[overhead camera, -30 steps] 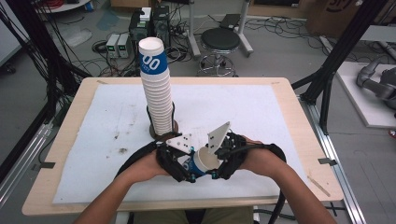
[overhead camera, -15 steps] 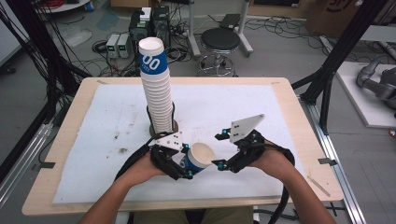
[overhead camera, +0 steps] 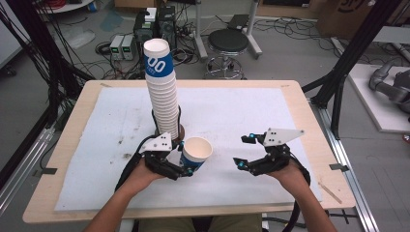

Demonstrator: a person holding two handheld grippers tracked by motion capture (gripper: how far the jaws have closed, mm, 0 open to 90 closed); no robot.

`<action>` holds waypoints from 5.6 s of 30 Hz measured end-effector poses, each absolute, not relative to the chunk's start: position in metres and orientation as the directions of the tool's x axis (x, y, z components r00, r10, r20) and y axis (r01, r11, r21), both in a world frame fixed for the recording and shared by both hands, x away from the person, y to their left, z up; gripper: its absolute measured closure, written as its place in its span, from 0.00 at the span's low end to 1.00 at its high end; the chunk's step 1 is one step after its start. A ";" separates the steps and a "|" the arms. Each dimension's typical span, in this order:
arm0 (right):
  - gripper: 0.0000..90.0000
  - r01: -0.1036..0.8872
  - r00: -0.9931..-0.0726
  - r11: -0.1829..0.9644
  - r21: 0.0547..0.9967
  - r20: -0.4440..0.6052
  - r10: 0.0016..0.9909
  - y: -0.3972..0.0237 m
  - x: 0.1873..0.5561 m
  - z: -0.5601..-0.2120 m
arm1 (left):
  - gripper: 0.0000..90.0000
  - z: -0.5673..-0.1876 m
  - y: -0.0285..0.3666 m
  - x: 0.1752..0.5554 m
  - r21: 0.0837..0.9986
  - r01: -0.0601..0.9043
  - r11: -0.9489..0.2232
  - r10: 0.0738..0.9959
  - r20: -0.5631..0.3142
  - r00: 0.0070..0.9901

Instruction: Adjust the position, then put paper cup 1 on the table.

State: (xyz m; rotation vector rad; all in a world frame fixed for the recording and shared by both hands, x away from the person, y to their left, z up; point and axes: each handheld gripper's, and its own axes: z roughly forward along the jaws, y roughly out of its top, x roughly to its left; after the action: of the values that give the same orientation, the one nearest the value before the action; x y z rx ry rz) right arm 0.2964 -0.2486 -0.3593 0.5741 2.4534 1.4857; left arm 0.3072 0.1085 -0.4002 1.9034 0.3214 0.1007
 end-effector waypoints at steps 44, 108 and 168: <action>0.23 0.223 -0.732 0.323 0.920 -0.061 0.678 -0.299 0.283 -0.399 | 0.28 -0.414 0.155 0.287 0.987 0.107 -0.122 0.421 -0.046 0.906; 0.23 0.211 -0.750 0.319 0.924 -0.057 0.659 -0.298 0.282 -0.399 | 0.27 -0.446 0.300 0.309 0.948 0.287 -0.139 0.837 -0.042 0.545; 0.23 0.246 -0.733 0.349 0.904 -0.062 0.677 -0.300 0.285 -0.401 | 0.17 -0.398 0.309 0.250 0.985 0.129 0.117 0.813 -0.169 0.558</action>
State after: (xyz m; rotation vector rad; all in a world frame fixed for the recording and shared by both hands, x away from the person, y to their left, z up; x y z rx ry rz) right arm 0.2847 -0.3002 -0.4007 0.8063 2.1890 1.3562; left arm 0.2498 0.3090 -0.3977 1.3879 0.8825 0.6103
